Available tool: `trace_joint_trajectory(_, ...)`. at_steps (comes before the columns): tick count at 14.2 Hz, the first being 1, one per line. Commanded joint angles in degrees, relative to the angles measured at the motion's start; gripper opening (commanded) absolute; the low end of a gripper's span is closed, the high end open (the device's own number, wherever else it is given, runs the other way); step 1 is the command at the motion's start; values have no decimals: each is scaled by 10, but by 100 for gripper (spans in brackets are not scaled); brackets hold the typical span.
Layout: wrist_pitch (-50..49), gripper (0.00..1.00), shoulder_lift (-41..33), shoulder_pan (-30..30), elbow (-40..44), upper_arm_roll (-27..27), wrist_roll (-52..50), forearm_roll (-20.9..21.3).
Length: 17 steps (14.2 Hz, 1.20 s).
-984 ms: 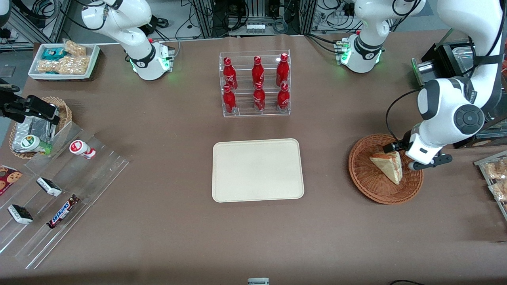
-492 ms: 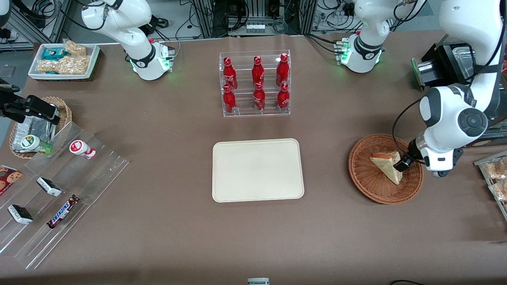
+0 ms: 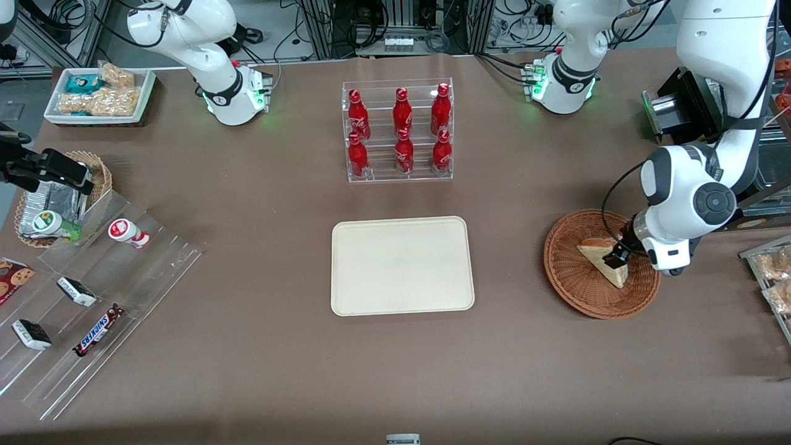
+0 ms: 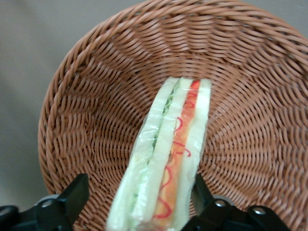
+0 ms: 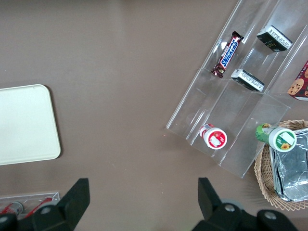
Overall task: Place sandwich from basket to tray
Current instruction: 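Lift the sandwich and carry it with the left gripper over the tray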
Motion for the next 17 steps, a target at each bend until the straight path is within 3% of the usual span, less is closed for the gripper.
trace_joint_trajectory(1,4,7,-5,-4,20,0,-53,-3)
trace_joint_trajectory(7,-218,4,47,-53,253,-2,-48,-39)
trace_joint_trajectory(13,-217,4,95,-233,293,-2,-32,-32)
trace_joint_trajectory(17,-206,6,166,-339,390,-2,-34,-33)
